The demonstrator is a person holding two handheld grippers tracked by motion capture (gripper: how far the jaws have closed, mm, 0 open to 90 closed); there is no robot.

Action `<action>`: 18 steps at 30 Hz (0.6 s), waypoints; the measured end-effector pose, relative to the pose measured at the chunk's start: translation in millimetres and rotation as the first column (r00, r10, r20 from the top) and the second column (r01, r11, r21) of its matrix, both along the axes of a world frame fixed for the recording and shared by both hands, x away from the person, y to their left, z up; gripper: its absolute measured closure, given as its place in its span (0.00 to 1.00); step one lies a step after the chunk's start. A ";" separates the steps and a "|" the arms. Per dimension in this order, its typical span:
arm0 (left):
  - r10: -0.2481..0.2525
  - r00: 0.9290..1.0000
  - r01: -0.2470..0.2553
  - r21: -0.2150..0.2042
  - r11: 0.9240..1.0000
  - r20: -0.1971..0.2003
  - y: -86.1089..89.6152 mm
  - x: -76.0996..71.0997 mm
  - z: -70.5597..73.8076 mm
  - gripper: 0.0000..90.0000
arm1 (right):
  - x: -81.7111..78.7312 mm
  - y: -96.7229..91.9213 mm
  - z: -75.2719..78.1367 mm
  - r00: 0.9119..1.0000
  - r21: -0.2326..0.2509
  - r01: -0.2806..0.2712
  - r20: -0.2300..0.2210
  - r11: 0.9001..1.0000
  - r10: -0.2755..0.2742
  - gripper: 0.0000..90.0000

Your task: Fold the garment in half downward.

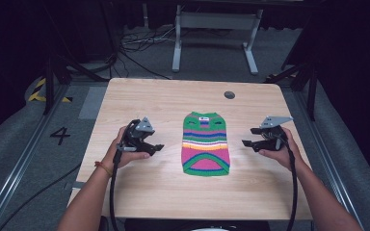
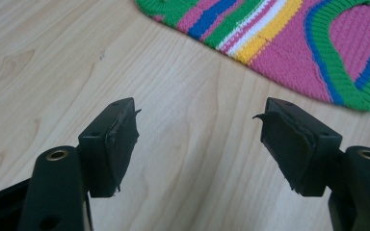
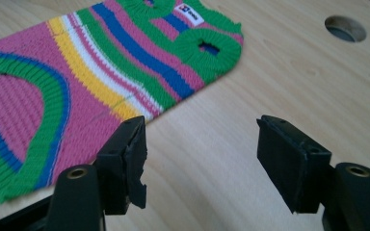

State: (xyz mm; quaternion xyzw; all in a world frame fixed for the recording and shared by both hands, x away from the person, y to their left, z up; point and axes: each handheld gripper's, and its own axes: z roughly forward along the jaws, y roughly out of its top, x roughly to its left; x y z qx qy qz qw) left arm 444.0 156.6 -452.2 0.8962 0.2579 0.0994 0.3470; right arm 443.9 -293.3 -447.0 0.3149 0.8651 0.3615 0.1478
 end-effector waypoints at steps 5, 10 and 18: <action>0.006 1.000 -0.006 0.003 1.000 0.015 -10.2 15.2 3.5 0.33 | 14.4 12.9 4.9 1.000 -0.008 -0.011 0.008 1.000 0.011 0.39; 0.023 1.000 -0.023 0.012 1.000 0.012 -25.2 36.3 2.5 0.34 | 38.4 28.7 11.3 1.000 0.004 -0.016 0.017 1.000 0.016 0.41; 0.061 0.998 -0.061 -0.008 0.998 0.032 -50.0 74.6 -0.5 0.38 | 68.1 46.4 6.4 1.000 -0.033 -0.002 0.008 0.999 0.002 0.45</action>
